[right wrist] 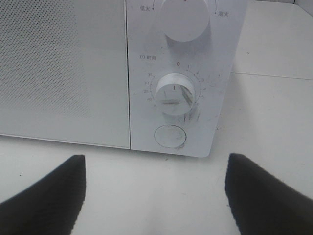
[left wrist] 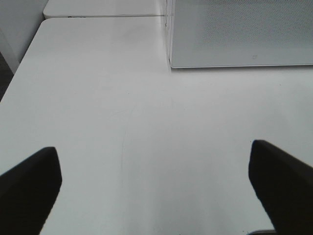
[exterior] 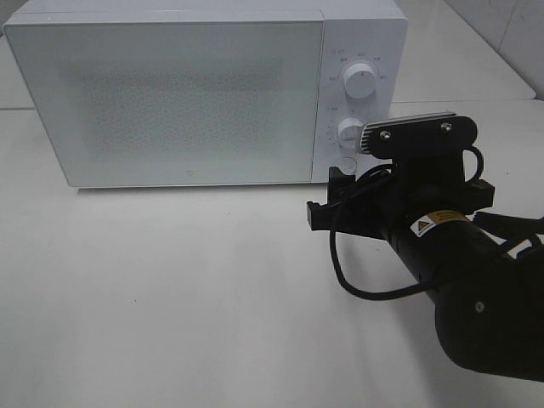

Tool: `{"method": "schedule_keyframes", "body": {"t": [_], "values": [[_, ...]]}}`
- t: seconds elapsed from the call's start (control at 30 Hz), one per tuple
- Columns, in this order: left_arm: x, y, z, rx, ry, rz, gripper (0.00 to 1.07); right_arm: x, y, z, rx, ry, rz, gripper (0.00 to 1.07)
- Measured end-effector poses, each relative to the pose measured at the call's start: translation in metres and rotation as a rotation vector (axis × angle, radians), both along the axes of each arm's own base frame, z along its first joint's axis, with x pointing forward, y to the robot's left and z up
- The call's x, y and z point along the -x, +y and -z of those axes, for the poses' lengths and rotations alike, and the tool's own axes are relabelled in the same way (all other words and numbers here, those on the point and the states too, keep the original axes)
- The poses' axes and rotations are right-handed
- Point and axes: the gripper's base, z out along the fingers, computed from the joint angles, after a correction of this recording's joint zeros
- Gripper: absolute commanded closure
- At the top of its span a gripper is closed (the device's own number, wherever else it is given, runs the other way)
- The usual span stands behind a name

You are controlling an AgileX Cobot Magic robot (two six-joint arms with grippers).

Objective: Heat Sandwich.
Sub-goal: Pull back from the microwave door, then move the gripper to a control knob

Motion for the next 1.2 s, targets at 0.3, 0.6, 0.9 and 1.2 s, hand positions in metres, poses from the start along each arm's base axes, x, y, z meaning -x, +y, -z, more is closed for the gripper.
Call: {"method": "schedule_keyframes", "body": {"t": [0.3, 0.6, 0.9, 1.2], "values": [[0.000, 0.000, 0.000, 0.000, 0.000, 0.000, 0.08, 0.000, 0.000, 0.001, -0.007, 0.011, -0.001, 0.32], [0.000, 0.000, 0.000, 0.000, 0.000, 0.000, 0.08, -0.001, 0.000, -0.002, -0.009, -0.015, 0.007, 0.32], [0.000, 0.000, 0.000, 0.000, 0.000, 0.000, 0.08, -0.020, 0.006, 0.001, -0.006, -0.059, 0.049, 0.32], [0.000, 0.000, 0.000, 0.000, 0.000, 0.000, 0.08, -0.046, 0.007, 0.010, -0.009, -0.072, 0.058, 0.32]]}}
